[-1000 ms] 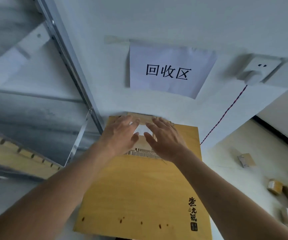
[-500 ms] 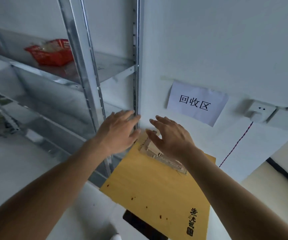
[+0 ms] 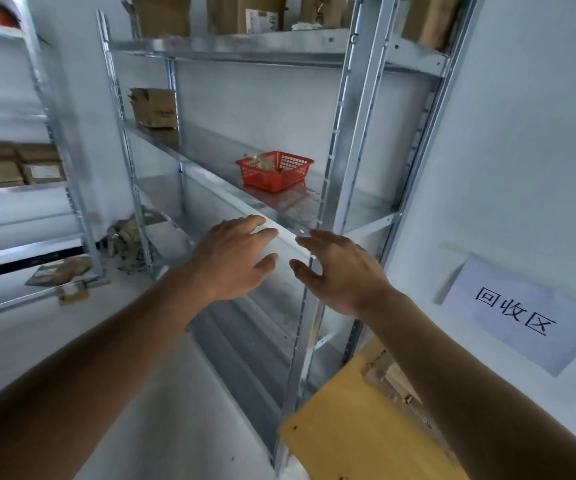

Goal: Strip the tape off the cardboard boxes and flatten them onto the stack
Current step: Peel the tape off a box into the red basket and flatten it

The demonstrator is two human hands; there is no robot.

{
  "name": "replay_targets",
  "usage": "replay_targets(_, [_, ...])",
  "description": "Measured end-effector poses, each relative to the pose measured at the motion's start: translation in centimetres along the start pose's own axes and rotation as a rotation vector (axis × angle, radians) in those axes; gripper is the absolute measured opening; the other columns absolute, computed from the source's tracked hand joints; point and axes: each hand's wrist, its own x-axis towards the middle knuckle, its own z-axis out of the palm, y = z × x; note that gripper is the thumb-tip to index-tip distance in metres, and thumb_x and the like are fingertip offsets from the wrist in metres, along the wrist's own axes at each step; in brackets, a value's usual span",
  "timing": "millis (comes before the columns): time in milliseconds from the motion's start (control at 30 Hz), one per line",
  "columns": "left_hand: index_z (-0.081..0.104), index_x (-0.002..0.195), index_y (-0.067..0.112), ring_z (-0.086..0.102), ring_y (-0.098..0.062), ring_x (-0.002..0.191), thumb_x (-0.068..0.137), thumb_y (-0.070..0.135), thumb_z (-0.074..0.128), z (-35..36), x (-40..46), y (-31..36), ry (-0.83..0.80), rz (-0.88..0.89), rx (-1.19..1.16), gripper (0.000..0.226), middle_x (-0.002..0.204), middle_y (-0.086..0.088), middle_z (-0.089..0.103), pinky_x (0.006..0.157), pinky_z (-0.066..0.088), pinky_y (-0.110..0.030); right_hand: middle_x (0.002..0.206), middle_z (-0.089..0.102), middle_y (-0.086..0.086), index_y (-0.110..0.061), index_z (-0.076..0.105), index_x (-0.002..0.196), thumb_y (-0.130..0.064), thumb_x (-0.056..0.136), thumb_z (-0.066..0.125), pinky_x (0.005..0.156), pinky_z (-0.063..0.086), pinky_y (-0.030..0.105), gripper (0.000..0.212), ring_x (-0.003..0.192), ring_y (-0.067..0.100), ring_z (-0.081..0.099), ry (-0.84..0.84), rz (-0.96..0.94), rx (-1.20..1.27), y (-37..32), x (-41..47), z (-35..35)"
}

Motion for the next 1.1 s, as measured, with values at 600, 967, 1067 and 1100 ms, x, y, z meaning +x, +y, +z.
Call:
replay_targets(600, [0.041,0.157,0.027,0.038,-0.024,0.148,0.103,0.051,0.044,-2.9,8.8,-36.3,0.026,-0.064,0.045,0.059,0.166,0.000,0.029,0.117,0.039,-0.046,0.156,0.049,-0.006,-0.034,0.052,0.148,-0.057,0.100,0.049,0.112,0.043,0.038,0.053,0.141,0.019,0.048,0.040,-0.059,0.092,-18.6,31.7,6.8])
replay_targets(967, [0.039,0.159,0.029,0.033,-0.024,0.150,0.097,0.063,0.028,1.0,21.9,-53.7,0.029,-0.102,0.095,0.072,0.167,-0.001,0.028,0.121,0.030,-0.042,0.168,0.030,-0.005,-0.035,0.037,0.158,-0.060,0.103,0.040,0.122,0.025,0.037,0.060,0.154,0.019,0.027,0.051,-0.088,0.128,-19.9,54.1,13.5])
replay_targets(1067, [0.037,0.160,0.028,0.031,-0.025,0.151,0.097,0.065,0.024,2.8,26.1,-58.6,0.024,-0.117,0.122,0.073,0.168,-0.003,0.027,0.122,0.026,-0.040,0.168,0.030,-0.005,-0.035,0.036,0.159,-0.063,0.103,0.038,0.123,0.024,0.038,0.062,0.155,0.020,0.025,0.042,-0.117,0.133,-20.0,60.8,15.7])
replay_targets(1100, [0.036,0.160,0.029,0.030,-0.024,0.152,0.101,0.064,0.026,3.3,27.5,-60.3,0.023,-0.121,0.130,0.070,0.169,-0.003,0.027,0.123,0.025,-0.039,0.167,0.031,-0.005,-0.035,0.035,0.159,-0.064,0.103,0.036,0.122,0.025,0.038,0.063,0.154,0.020,0.026,0.045,-0.127,0.130,-20.2,63.0,16.4])
